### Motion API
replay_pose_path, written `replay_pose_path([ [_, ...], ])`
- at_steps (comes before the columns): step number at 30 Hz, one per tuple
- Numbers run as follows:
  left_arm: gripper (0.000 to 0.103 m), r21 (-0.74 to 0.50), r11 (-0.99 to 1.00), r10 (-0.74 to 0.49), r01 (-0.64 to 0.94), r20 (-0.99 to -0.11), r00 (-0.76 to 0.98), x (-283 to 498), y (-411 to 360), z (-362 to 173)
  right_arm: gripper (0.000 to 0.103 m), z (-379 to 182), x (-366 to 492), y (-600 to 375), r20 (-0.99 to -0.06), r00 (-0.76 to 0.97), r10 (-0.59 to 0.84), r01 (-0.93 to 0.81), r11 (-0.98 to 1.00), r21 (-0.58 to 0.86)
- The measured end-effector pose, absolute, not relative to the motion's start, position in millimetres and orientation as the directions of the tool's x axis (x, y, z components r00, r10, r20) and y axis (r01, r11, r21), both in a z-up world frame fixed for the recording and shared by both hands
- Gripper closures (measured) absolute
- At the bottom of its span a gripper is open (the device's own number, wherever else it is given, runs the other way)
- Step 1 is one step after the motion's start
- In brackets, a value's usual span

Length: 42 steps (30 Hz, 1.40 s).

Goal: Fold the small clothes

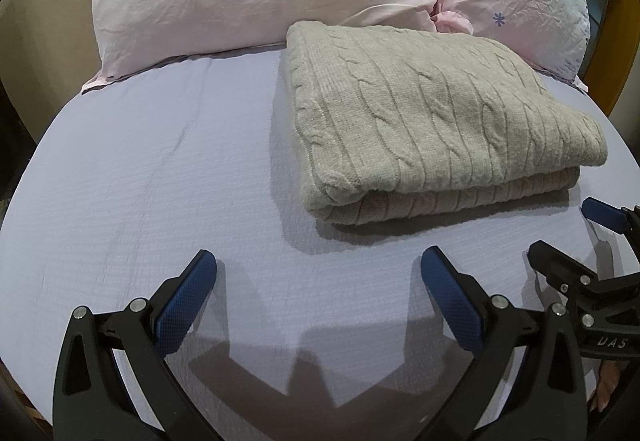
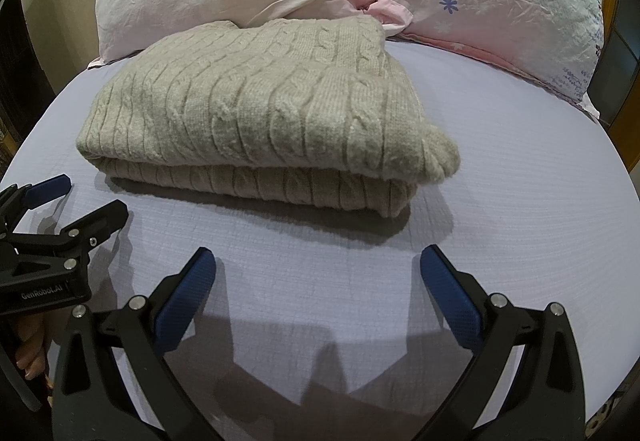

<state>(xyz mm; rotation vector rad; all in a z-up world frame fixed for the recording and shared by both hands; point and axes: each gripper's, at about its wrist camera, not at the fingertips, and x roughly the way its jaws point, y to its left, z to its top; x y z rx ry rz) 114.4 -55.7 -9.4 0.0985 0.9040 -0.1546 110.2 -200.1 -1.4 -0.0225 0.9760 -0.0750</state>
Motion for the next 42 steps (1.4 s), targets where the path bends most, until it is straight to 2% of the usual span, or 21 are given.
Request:
replay_pose_path([
  [42,0.001,0.020,0.987,-0.081,0.157,-0.787,0.612,113.7,-51.8,-9.8,0.002,-1.8,111.0,-199.7,-0.825,0.559,-0.080,0.066,0.996,-0.053],
])
